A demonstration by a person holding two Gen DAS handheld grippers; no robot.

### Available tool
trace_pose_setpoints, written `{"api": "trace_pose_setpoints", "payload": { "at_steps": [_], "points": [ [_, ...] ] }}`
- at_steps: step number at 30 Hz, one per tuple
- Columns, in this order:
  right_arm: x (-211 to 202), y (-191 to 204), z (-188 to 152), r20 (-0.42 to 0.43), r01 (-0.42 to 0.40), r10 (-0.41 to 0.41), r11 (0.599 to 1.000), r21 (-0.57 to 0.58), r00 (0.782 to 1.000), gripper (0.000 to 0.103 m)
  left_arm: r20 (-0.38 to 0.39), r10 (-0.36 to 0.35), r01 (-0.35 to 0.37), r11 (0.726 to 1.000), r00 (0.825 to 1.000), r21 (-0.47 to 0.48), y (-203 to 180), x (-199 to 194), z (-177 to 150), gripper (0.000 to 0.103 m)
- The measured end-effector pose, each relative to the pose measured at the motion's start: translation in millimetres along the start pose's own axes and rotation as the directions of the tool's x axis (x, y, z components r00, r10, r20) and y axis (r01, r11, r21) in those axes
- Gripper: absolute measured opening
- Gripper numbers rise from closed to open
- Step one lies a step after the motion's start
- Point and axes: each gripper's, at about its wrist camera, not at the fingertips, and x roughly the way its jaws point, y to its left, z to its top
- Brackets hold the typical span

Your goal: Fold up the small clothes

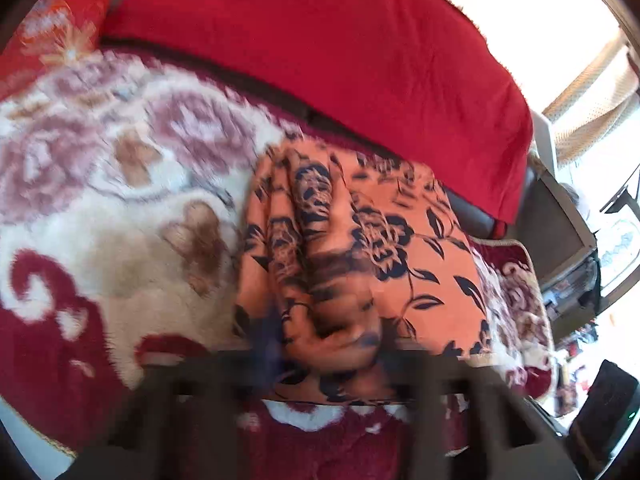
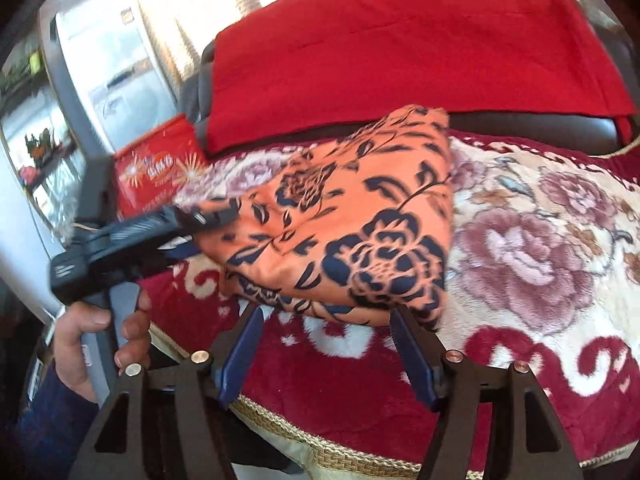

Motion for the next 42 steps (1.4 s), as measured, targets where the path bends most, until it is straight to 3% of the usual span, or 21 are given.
{"api": "trace_pose_setpoints", "payload": {
  "at_steps": [4,6,10,12,15,30,33,37,39,42],
  "points": [
    [-15,-7,6,0.037,-0.006,0.005,1.0,0.016,0.999,0.069,0.127,0.021,-0.027,0.998,0.992,0.051,-13,-34,3,0.019],
    [-18,-11,7,0.042,-0.01,0.009,1.0,0.027,0.999,0.069,0.156,0.077,-0.085,0.995,0.985,0.046,-6,-37,-4,0.019],
    [-10,-12,9,0.018,-0.008,0.008,0.999,0.033,1.0,0.069,-0.006,0.134,-0.134,0.99,0.991,-0.037,33,11,-22,0.022],
    [-9,-8,11,0.016,-0.01,0.01,1.0,0.018,1.0,0.069,0.008,0.124,-0.124,0.99,0.992,-0.06,36,9,-23,0.023],
    [-4,-6,16,0.01,-0.014,0.014,1.0,0.015,1.0,0.069,0.039,0.174,-0.175,0.984,0.984,0.023,23,6,-22,0.023],
    [2,-38,32,0.015,-0.051,0.049,0.974,0.221,0.999,0.076,0.015,0.184,-0.184,0.982,0.983,0.037,27,9,-29,0.023],
    [0,-46,27,0.009,-0.048,0.047,0.97,0.238,0.999,0.076,0.059,0.209,-0.212,0.976,0.976,0.049,19,-7,-30,0.023],
    [-1,-59,21,-0.002,-0.039,0.041,0.964,0.264,0.999,0.076,0.216,0.23,-0.244,0.969,0.949,0.038,3,-49,-21,0.023],
    [-1,-64,21,0.001,-0.045,0.047,0.959,0.281,0.999,0.076,0.258,0.206,-0.229,0.971,0.944,0.063,-11,-60,-8,0.027],
    [2,-70,27,0.012,-0.066,0.066,0.948,0.31,0.998,0.076,0.275,0.141,-0.186,0.972,0.951,0.142,-40,-54,13,0.053]
  ]
}}
